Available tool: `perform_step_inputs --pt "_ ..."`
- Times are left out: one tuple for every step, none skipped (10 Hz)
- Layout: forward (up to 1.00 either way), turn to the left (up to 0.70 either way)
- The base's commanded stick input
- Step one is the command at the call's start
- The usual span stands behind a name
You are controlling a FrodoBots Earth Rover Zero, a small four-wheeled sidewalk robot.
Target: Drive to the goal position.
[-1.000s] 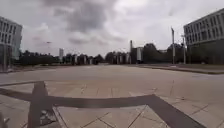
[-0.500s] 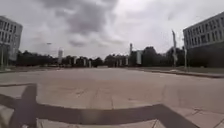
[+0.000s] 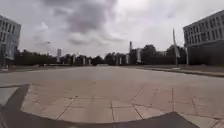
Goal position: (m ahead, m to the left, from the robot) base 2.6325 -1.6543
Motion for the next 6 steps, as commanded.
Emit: perform_step_inputs --pt "0.7 0.0" --pt "0.7 0.0" --pt "0.7 0.0" --pt "0.7 0.0" --pt "0.7 0.0" --pt "0.7 0.0"
